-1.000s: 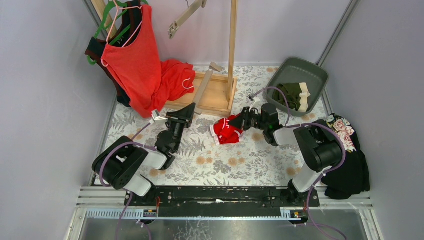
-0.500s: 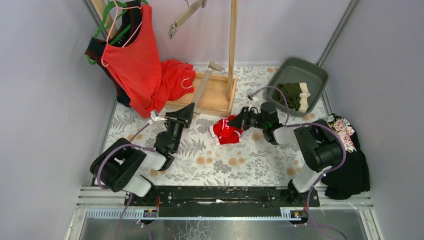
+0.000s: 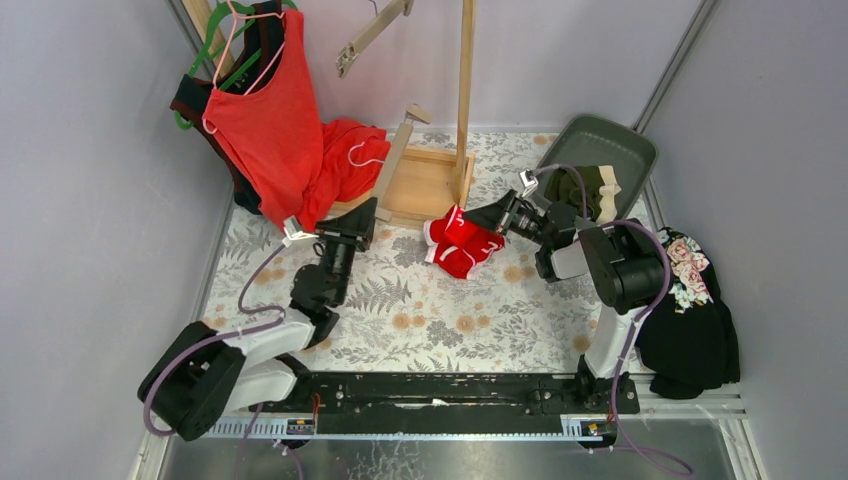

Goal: Clip the underwear to the hanger
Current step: Clamp the underwear onto the hanger.

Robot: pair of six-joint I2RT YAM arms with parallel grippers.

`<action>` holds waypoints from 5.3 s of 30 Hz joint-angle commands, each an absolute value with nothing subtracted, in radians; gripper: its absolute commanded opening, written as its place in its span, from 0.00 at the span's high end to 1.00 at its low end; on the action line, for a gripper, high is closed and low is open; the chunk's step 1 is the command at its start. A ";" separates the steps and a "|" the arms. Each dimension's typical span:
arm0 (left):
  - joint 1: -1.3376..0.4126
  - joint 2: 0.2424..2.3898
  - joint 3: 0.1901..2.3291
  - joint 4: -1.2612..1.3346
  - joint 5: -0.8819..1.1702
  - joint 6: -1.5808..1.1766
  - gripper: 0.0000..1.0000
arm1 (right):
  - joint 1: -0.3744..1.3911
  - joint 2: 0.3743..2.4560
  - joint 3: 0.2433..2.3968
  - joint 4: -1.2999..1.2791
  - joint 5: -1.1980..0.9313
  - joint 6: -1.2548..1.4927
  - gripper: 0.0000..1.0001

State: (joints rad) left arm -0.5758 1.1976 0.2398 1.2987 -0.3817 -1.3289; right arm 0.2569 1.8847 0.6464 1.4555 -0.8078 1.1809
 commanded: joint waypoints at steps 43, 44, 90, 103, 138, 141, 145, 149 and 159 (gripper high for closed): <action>-0.574 1.441 0.484 1.250 -0.165 -1.395 1.00 | 0.368 1.724 0.816 1.371 -0.885 1.366 1.00; -0.573 1.446 0.483 1.261 -0.159 -1.395 1.00 | 0.369 1.721 0.821 1.346 -0.883 1.356 1.00; -0.558 1.530 0.538 1.286 -0.073 -1.325 1.00 | 0.374 1.876 1.011 1.313 -1.002 1.464 1.00; -0.559 1.539 0.556 1.257 -0.057 -1.303 1.00 | 0.380 1.809 1.025 1.123 -0.971 1.373 1.00; -0.545 1.549 0.512 1.358 -0.027 -1.298 1.00 | 0.432 1.608 0.949 0.816 -0.638 1.291 1.00; -0.542 1.551 0.510 1.368 -0.023 -1.298 1.00 | 0.434 1.611 0.951 0.818 -0.637 1.292 1.00; -0.539 1.555 0.509 1.376 -0.018 -1.298 1.00 | 0.435 1.611 0.953 0.811 -0.634 1.294 1.00; -0.537 1.561 0.508 1.391 -0.011 -1.298 1.00 | 0.438 1.609 0.953 0.799 -0.627 1.292 1.00; -0.535 1.581 0.505 1.454 0.005 -1.293 1.00 | 0.440 1.603 0.947 0.793 -0.615 1.288 1.00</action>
